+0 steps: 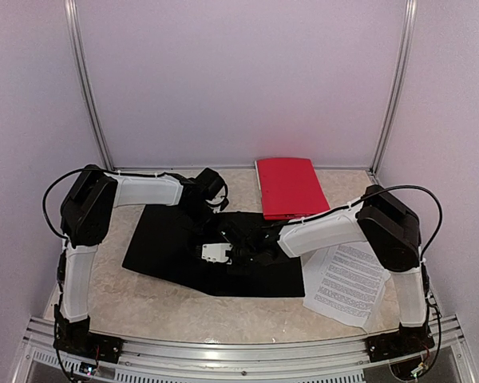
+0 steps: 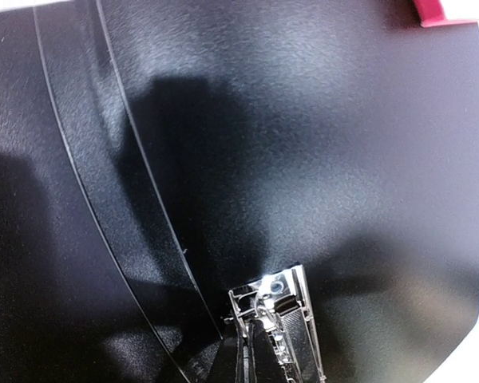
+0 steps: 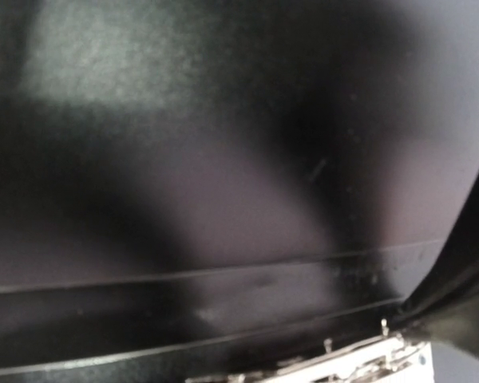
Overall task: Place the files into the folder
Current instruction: Open the spring clip on the folder at the center of the board.
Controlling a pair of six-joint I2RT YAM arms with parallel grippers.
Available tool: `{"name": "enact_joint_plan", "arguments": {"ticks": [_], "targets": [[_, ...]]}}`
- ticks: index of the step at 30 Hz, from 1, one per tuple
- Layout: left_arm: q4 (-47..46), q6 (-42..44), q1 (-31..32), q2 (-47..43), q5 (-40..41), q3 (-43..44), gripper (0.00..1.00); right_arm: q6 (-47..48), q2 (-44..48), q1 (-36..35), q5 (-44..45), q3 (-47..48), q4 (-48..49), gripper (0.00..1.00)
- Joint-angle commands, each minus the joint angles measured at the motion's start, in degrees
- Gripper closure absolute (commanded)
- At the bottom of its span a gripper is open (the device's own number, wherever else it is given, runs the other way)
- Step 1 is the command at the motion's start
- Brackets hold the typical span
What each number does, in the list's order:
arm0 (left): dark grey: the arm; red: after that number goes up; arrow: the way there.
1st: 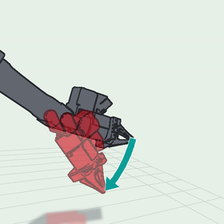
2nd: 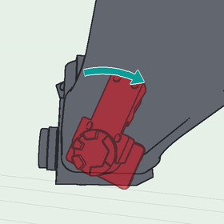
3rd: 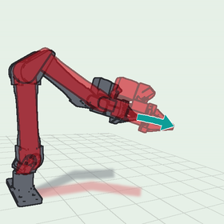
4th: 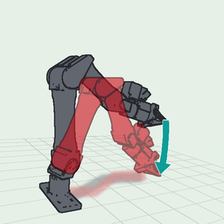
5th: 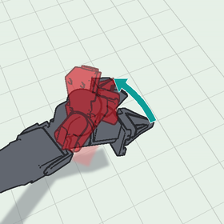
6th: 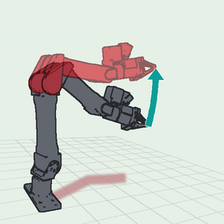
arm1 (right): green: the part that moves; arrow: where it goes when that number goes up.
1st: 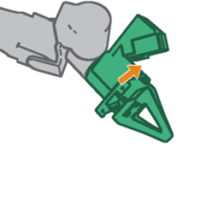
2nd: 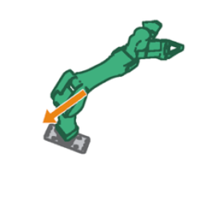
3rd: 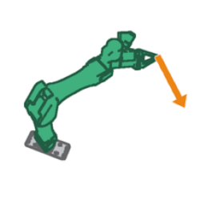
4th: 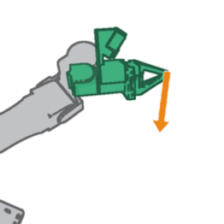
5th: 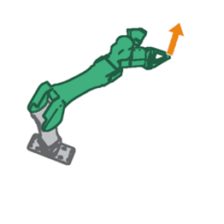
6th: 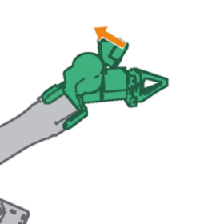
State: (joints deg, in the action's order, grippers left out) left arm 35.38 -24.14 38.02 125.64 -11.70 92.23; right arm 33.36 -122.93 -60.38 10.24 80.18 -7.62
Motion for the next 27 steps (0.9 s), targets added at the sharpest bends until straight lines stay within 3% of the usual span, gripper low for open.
{"name": "enact_joint_plan", "arguments": {"ticks": [1, 27], "targets": [[6.7, 5.2, -0.1, 5.4, 9.6, -6.0, 1.0, -2.2, -1.2, 2.2, 2.9, -5.1, -16.9, 1.0], [2.1, 10.3, 1.8, 3.6, 11.5, -9.8, 1.0, -0.9, 2.6, 6.3, 6.9, -3.0, -17.0, 1.0]]}}
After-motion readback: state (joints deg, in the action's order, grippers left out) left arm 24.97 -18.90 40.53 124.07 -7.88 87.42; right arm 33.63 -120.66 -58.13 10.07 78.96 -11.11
